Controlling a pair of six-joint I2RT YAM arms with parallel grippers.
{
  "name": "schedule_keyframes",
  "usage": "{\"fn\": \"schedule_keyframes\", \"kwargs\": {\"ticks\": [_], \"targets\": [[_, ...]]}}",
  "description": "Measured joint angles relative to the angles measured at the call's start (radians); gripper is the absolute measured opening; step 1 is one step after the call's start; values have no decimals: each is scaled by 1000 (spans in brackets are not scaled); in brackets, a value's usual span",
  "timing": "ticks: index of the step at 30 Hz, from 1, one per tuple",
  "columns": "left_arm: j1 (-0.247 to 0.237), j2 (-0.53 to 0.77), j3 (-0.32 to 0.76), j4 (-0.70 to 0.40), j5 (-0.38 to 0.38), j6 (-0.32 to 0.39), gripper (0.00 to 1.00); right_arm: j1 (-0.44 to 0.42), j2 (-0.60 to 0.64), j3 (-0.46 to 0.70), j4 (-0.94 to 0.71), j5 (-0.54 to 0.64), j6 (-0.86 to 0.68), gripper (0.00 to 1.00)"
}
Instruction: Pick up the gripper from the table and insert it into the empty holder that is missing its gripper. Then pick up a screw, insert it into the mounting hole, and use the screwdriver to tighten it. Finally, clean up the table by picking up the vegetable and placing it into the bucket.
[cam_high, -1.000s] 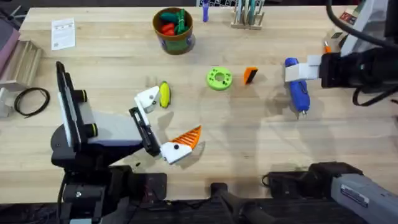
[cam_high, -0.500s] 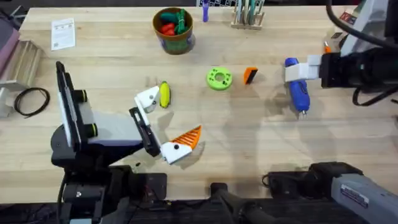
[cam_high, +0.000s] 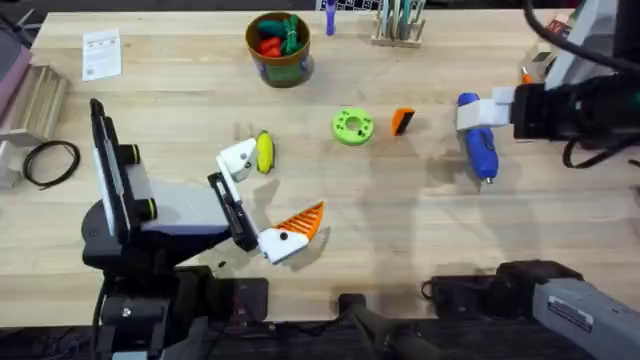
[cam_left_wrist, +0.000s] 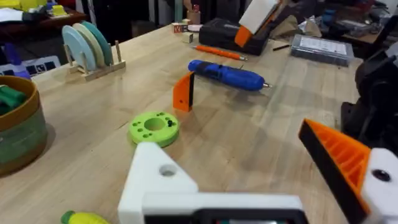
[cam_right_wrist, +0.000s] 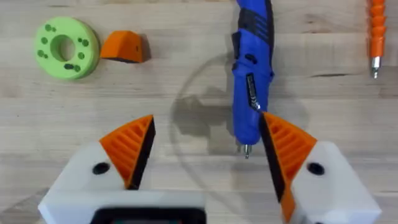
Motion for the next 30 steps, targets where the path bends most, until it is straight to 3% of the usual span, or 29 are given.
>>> {"fn": "schedule_keyframes", "kwargs": {"ticks": [4,9,18,20,21,30], "targets": [[0,0,0,0,0,0,985,26,26,2,-5,1,14,992],[0,0,0,0,0,0,985,143,40,63,-24,29,62,993],[0,0,0,0,2,0,986,325,188,360,-242,110,141,994],[0,0,0,0,3,0,986,346,245,419,-277,114,157,994],[0,0,0,-1,4,0,985,377,351,499,-305,117,188,994],[0,0,0,-1,5,0,985,385,499,512,-301,106,217,994]]}}
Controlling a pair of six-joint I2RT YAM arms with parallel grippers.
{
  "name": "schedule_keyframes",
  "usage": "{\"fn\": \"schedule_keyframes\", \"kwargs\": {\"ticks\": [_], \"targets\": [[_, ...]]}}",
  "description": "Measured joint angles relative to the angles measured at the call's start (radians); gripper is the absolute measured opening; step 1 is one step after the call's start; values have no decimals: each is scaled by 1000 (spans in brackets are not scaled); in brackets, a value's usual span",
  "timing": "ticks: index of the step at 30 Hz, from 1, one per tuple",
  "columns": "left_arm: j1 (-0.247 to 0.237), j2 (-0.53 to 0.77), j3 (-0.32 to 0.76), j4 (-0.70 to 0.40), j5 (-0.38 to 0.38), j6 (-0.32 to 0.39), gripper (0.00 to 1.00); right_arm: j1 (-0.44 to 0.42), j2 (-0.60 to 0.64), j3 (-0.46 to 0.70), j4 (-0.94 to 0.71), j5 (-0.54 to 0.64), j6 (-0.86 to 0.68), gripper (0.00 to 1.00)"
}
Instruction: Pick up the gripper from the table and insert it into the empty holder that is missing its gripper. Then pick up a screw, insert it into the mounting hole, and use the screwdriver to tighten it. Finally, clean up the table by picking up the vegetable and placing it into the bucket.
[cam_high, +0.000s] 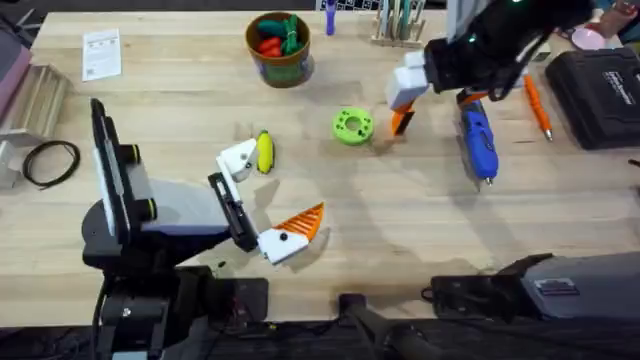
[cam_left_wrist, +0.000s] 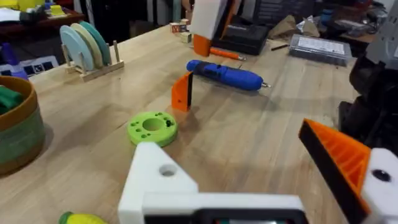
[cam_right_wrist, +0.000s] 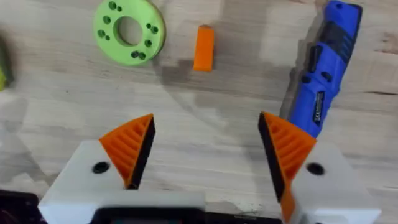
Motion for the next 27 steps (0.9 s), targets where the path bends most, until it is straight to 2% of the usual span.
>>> {"fn": "schedule_keyframes", "kwargs": {"ticks": [10,16,27], "targets": [[0,0,0,-2,5,0,985,-5,112,0,83,0,6,994],[0,0,0,-2,6,0,985,-42,152,0,97,0,2,991],[0,0,0,-2,6,0,986,-80,216,0,132,-37,-95,985]]}}
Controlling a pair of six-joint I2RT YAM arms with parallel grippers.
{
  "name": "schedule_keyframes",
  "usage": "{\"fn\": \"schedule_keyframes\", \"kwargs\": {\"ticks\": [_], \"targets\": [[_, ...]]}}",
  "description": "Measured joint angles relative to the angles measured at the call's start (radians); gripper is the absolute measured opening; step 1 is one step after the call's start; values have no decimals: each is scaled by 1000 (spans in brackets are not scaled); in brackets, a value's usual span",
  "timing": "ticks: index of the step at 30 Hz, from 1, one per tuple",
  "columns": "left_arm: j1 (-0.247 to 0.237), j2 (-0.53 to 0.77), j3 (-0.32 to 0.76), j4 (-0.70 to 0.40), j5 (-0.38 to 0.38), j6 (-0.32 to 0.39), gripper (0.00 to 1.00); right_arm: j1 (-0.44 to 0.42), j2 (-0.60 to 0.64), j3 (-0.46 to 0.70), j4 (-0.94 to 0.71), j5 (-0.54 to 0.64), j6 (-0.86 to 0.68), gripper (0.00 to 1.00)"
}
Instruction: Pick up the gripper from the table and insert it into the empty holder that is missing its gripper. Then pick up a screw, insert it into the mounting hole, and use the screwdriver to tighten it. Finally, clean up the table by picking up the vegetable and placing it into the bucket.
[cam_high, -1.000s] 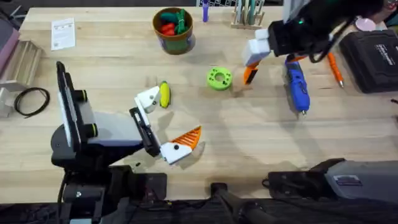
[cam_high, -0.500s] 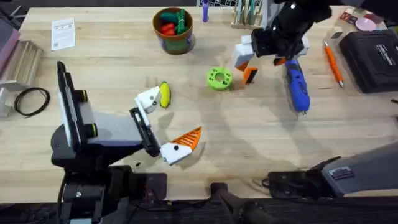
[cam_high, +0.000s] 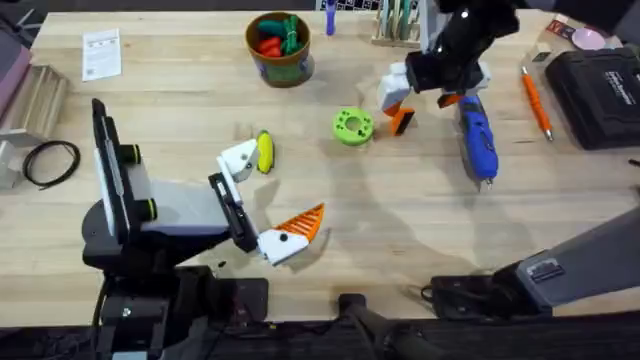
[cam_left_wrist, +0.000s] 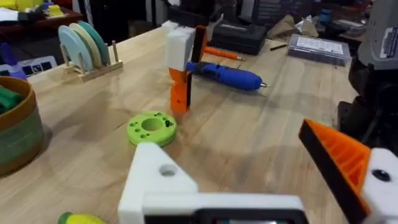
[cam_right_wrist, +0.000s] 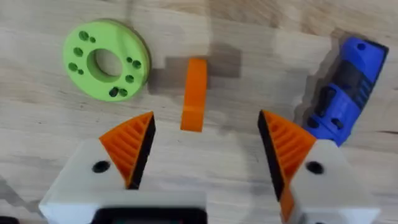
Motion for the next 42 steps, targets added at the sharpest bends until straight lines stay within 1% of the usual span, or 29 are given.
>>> {"fn": "schedule_keyframes", "kwargs": {"ticks": [6,15,18,20,22,26,27,29,38,42], "targets": [[0,0,0,0,0,0,985,0,41,0,7,-16,-11,979],[0,0,0,0,0,0,985,-16,83,0,31,-57,30,775],[0,0,0,0,0,0,985,-20,83,1,33,-61,49,744],[0,0,0,0,0,0,985,-22,83,1,37,-62,58,656],[0,0,0,0,0,0,985,-22,83,2,36,-63,61,531],[0,0,0,0,0,0,985,-22,83,2,37,-65,66,85],[0,0,0,0,0,0,985,-22,83,2,37,-65,71,26],[0,0,0,0,0,0,985,-21,83,2,37,-66,72,10],[0,0,0,0,0,0,985,-21,79,2,26,-66,72,9],[0,0,0,0,0,0,985,-21,26,3,8,-66,72,9]]}}
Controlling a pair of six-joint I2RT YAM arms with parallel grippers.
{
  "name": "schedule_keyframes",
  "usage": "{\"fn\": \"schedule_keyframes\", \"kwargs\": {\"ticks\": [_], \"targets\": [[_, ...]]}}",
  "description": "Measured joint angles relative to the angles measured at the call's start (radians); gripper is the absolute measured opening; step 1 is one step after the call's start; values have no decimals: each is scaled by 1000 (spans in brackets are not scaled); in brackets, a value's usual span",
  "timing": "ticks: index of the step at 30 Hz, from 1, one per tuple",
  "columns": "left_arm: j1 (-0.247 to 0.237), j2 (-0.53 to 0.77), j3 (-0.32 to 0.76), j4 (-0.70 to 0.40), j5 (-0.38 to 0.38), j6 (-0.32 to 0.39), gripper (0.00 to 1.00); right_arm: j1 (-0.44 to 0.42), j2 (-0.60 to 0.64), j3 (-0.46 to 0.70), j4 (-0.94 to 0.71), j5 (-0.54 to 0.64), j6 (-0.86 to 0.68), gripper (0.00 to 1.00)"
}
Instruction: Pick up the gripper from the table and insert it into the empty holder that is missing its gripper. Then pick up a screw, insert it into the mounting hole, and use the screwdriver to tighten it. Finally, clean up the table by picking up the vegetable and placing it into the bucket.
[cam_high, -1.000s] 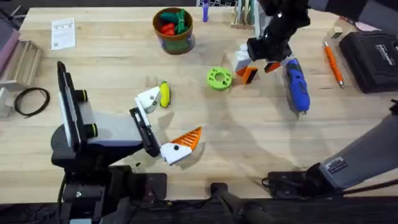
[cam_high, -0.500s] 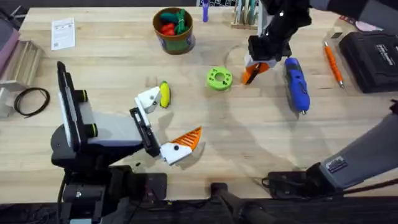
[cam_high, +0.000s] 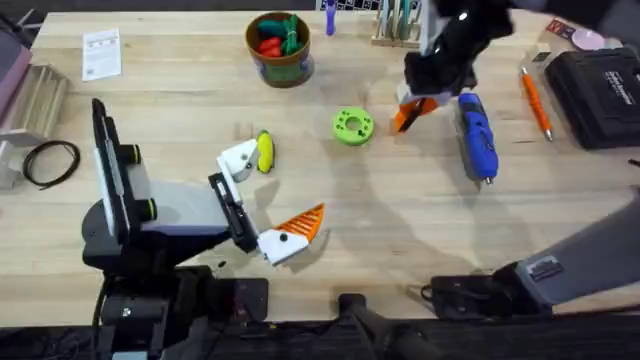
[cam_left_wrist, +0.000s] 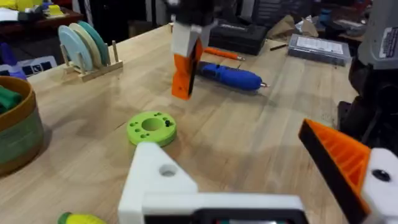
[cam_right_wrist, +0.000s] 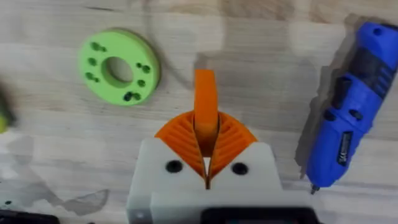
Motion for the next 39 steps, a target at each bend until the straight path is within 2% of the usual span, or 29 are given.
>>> {"fn": "schedule_keyframes", "kwargs": {"ticks": [6,11,16,20,29,34,39], "targets": [[0,0,0,0,0,0,985,0,-177,19,3,-11,4,8],[0,0,0,0,0,0,985,-2,-289,24,31,-94,8,8],[0,0,0,0,0,0,986,-25,-339,2,119,-268,9,8],[0,0,0,0,0,0,986,-46,-364,-83,246,-467,14,8],[0,0,0,0,0,0,985,-53,-368,-408,728,-902,180,8],[0,0,0,0,0,0,985,-61,-368,-570,1058,-1035,343,8],[0,0,0,0,0,0,985,-62,-368,-713,1552,-1102,583,8]]}}
